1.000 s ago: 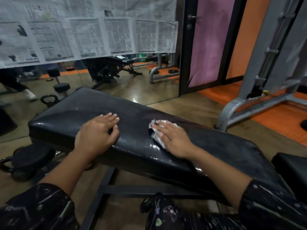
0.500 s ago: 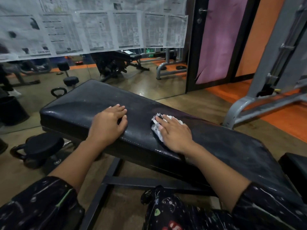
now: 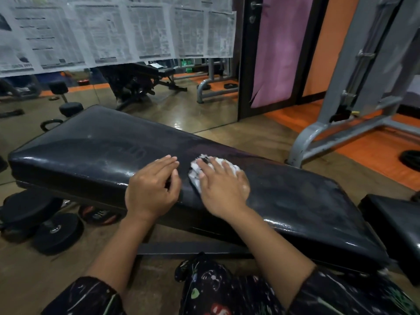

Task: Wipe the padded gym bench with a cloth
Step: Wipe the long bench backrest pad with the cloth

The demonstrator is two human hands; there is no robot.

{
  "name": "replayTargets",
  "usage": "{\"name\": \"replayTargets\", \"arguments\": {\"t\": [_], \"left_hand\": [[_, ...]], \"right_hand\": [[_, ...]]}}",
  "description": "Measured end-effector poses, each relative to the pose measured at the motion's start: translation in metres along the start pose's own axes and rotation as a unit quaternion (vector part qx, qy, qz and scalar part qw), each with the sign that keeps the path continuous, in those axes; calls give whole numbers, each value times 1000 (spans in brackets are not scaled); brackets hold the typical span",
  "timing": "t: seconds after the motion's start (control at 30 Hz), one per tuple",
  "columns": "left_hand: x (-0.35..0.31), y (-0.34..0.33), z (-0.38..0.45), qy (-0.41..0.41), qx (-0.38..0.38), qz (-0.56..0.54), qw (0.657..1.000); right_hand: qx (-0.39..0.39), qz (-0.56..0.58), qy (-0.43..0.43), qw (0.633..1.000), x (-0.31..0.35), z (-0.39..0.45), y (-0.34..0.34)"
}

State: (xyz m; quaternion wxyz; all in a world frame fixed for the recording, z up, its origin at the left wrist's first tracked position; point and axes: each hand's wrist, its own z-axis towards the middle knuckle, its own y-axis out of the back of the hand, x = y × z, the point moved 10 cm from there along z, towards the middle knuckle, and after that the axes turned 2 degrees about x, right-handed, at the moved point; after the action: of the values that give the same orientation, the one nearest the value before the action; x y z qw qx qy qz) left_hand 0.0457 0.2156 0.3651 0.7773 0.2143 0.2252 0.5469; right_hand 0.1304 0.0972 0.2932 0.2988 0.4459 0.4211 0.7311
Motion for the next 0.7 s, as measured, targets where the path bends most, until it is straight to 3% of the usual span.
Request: {"name": "replayTargets", "arguments": {"t": [0.13, 0.23, 0.37, 0.47, 0.6, 0.7], "left_hand": [[2, 4, -2, 4, -21, 7, 1000], [3, 5, -2, 4, -28, 6, 1000], [3, 3, -2, 8, -29, 5, 1000], [4, 4, -2, 14, -37, 0, 999], [2, 5, -1, 12, -37, -3, 999], [3, 4, -2, 18, -28, -1, 999]], "right_hand": [[4, 12, 95, 995, 52, -18, -5], [8, 4, 161, 987, 48, -54, 4], [4, -16, 82, 997, -2, -41, 9], [9, 4, 10, 1000, 5, -5, 2], [7, 27, 103, 994, 62, -15, -3], [12, 16, 147, 989, 52, -42, 3]]}}
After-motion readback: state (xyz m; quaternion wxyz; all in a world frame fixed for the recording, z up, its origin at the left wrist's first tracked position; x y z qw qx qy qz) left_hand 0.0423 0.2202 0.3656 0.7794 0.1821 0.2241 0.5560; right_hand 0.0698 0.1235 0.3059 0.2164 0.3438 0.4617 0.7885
